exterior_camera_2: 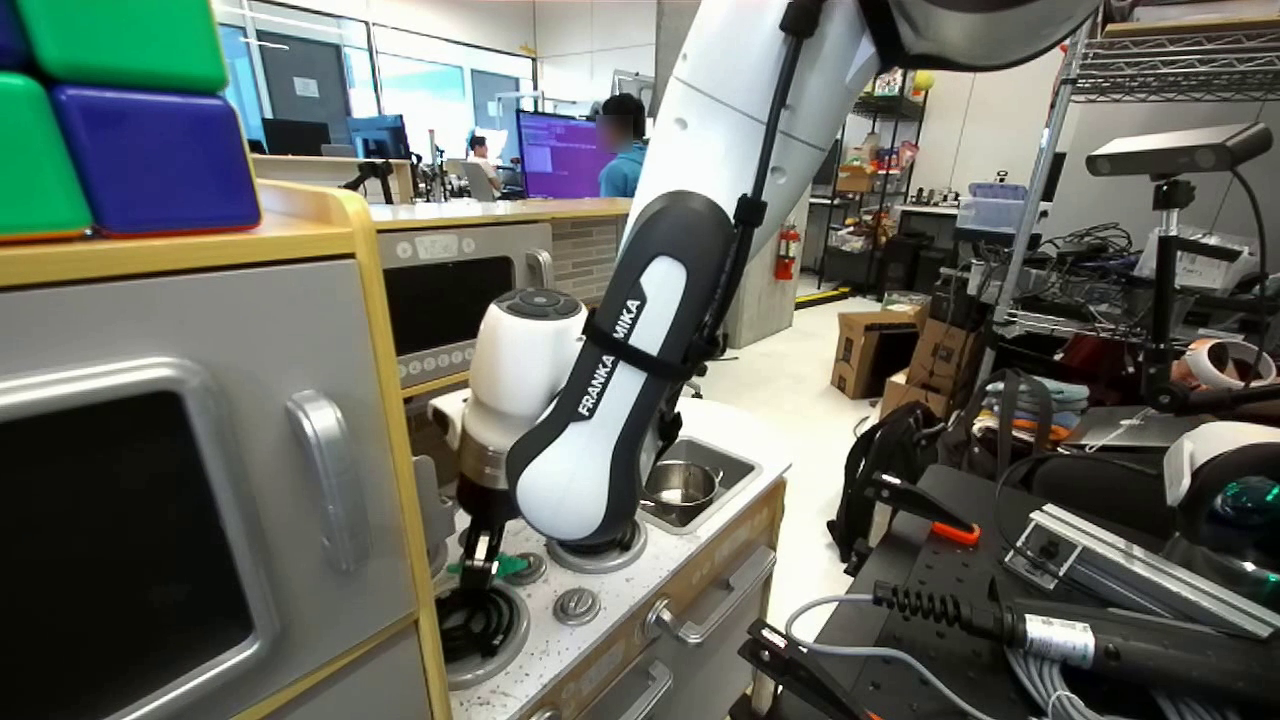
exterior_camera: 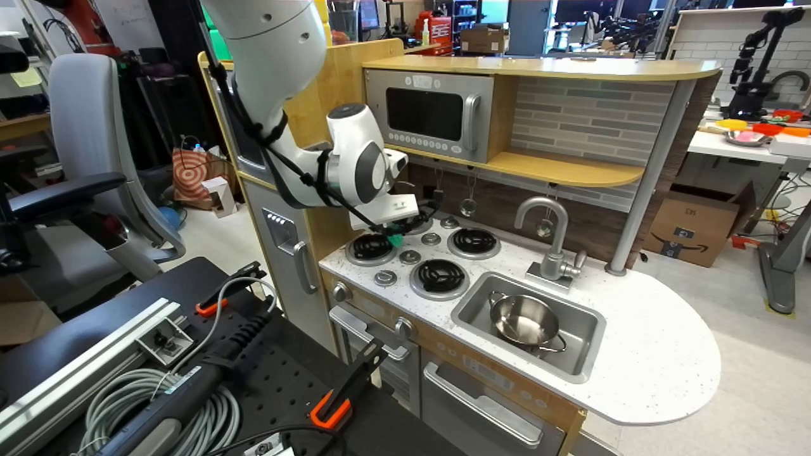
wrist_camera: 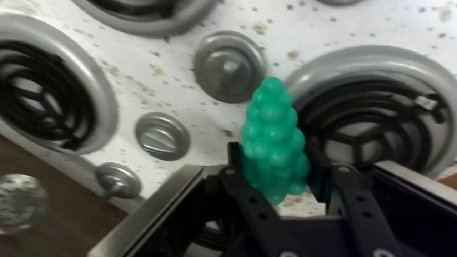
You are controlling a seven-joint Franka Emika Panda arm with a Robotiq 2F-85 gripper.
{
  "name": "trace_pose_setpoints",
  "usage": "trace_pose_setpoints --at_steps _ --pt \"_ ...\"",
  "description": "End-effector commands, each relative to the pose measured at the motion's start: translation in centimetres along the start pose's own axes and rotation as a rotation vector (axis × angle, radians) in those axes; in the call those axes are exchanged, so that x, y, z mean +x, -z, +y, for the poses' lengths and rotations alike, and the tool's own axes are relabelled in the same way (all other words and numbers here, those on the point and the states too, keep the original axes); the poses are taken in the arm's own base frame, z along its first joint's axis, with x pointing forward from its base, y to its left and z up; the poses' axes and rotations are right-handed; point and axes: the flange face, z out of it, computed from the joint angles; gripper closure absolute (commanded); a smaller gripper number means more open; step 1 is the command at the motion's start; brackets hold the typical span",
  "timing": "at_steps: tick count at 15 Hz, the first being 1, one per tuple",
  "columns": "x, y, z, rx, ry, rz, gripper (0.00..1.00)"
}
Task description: Put the green object in the pot that is in the sink
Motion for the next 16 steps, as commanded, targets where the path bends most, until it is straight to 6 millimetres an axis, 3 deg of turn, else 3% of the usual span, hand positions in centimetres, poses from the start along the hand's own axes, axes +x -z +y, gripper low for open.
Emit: trace_pose_setpoints --at_steps 1,3,6,10,16 --pt "-5.0 2.9 6.0 -0.097 -0.181 0.017 0.80" --pt "-8.0 3.1 8.4 -0.147 -0.282 -0.008 0.80" --pt "-11.8 2.8 10.0 -0.176 -0.387 -0.062 0.80" --pt "-14.3 2.6 12.0 -0.193 -0.538 -0.077 0.80" --pt "-18.5 2.2 17.0 -0.202 -0.862 -0.089 0.80"
